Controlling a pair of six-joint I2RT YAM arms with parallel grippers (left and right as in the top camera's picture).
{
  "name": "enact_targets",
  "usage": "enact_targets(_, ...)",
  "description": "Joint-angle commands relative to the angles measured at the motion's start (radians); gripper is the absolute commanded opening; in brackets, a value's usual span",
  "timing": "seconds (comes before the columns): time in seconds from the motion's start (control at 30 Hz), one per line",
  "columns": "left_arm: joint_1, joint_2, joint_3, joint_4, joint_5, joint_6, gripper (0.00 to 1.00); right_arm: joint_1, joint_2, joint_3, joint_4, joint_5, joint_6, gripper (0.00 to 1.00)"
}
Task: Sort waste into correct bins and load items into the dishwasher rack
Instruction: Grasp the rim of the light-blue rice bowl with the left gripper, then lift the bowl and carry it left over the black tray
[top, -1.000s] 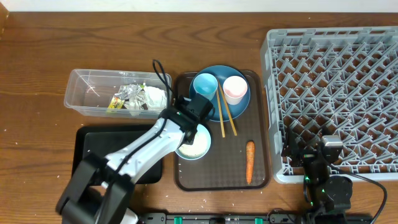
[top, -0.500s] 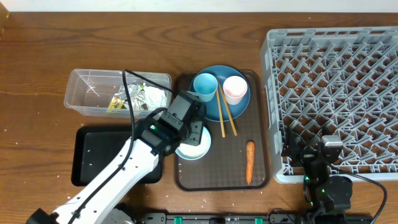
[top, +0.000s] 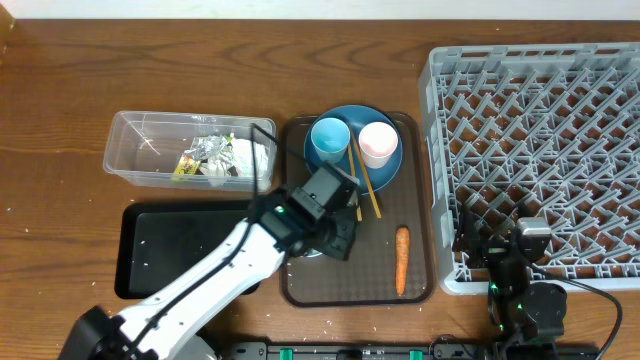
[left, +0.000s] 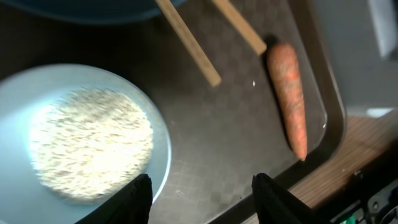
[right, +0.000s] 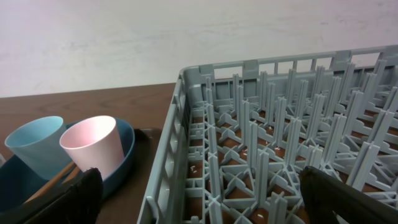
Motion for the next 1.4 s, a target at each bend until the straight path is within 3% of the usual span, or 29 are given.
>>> enact_targets(0.0,-0.019,0.048,0.013,-0.002,0.008,0.006,0.54,0.008,0.001,-0.001,-0.004,-0.001,0.010,0.99)
enact_targets(0.2,-0.027,0.134,0.013,0.021,0.003,0.006,0.54,0.008,0.001,-0.001,-0.004,-0.001,0.010,0.99)
enact_targets(0.4,-0.027,0.179,0.013,0.043,-0.123,0.006,0.54,0.008,0.001,-0.001,-0.004,-0.001,0.010,0.99)
enact_targets(0.77,-0.027,0.263,0.010,0.104,-0.132,0.006,0.53,0.008,0.001,-0.001,-0.004,-0.001,0.011,0.99)
enact_targets(0.97,-0.027,0.296,0.010,0.122,-0.177,0.006,0.39,0.008,0.001,-0.001,-0.004,-0.001,0.011,0.99)
enact_targets(1.1,-0.027,0.296,0.010,0.129,-0.180,0.006,0.20,0.008,0.001,-0.001,-0.004,-0.001,0.010,0.99)
enact_targets(1.23,-0.027,0.296,0.010,0.132,-0.181,0.006,0.19,0.008,0.001,-0.001,-0.004,-0.001,0.010,0.99)
enact_targets(1.3,-0.027,0.296,0.010,0.135,-0.183,0.006,0.08,0.008,0.001,-0.001,-0.004,-0.001,0.010,0.99)
enact_targets(1.37,-0.027,0.296,0.010,0.141,-0.183,0.005,0.06,0.008,0.001,-0.001,-0.004,-0.001,0.010,0.99)
